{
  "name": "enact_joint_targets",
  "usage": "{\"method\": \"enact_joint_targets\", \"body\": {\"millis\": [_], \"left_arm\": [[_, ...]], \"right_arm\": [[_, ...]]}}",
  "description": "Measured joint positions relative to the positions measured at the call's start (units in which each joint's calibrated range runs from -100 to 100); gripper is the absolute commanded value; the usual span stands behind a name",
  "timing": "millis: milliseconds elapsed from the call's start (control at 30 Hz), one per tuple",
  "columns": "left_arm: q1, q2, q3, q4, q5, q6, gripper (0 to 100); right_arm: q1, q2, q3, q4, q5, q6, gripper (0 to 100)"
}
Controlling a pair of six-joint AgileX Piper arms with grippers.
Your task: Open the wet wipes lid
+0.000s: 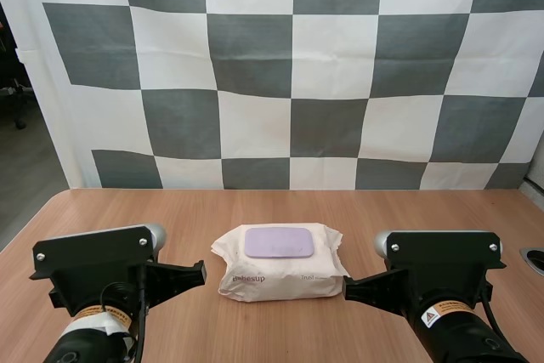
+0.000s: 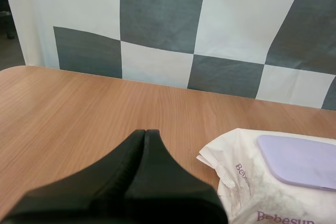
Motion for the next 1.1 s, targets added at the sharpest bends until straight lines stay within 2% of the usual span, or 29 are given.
{"method": "enact_joint_targets", "body": {"millis": [1100], "left_arm": [[0.00,0.0,0.0,0.0,0.0,0.0,0]], "right_arm": [[0.0,0.0,0.0,0.0,0.0,0.0,0]]}}
